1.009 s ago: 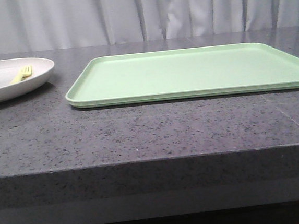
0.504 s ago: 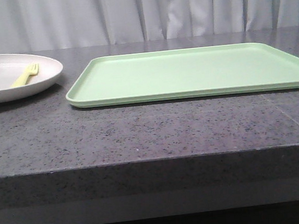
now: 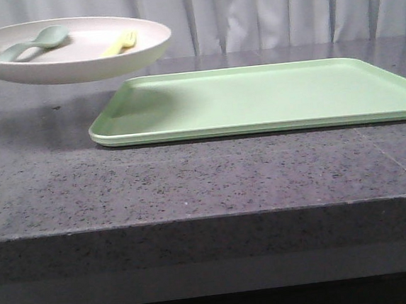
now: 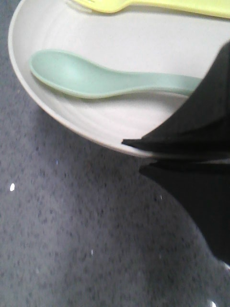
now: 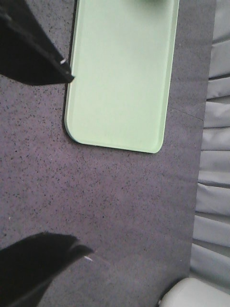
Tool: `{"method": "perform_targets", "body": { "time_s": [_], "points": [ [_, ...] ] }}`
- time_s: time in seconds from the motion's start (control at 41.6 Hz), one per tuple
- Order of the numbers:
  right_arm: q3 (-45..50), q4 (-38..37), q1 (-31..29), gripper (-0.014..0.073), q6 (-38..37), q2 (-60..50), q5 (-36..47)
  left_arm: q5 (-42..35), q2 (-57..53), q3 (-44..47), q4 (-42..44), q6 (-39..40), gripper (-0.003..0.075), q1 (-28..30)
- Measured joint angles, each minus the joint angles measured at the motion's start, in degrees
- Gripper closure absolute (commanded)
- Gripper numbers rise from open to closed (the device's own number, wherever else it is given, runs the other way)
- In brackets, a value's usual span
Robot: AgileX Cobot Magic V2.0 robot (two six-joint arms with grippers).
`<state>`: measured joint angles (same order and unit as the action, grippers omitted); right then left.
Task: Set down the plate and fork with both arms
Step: 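Lift the cream plate with the left gripper and carry it over the tray, then lower the plate onto the tray, open the left gripper and withdraw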
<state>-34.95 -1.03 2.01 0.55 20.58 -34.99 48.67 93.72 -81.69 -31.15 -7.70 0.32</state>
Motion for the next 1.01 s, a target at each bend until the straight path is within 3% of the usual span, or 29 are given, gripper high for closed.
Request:
{"method": "perform_targets", "body": {
  "time_s": [0.24, 0.576, 0.817, 1.009],
  "points": [
    [0.0, 0.0, 0.0, -0.0041, 0.0, 0.0, 0.0, -4.7, 1.4, -2.9, 2.5, 8.8, 0.0738, -10.9],
    [0.0, 0.0, 0.0, -0.0041, 0.0, 0.0, 0.0, -8.6, 9.3, -9.0, 14.9, 26.1, 0.0738, -24.0],
    [0.0, 0.0, 0.0, -0.0041, 0.0, 0.0, 0.0, -12.3, 14.4, -9.7, 17.9, 35.0, 0.0738, -27.4],
    [0.0, 0.0, 0.0, -0.0041, 0.0, 0.0, 0.0, -13.3, 17.4, -9.8, 19.5, 37.1, 0.0738, -28.0]
  ]
}}
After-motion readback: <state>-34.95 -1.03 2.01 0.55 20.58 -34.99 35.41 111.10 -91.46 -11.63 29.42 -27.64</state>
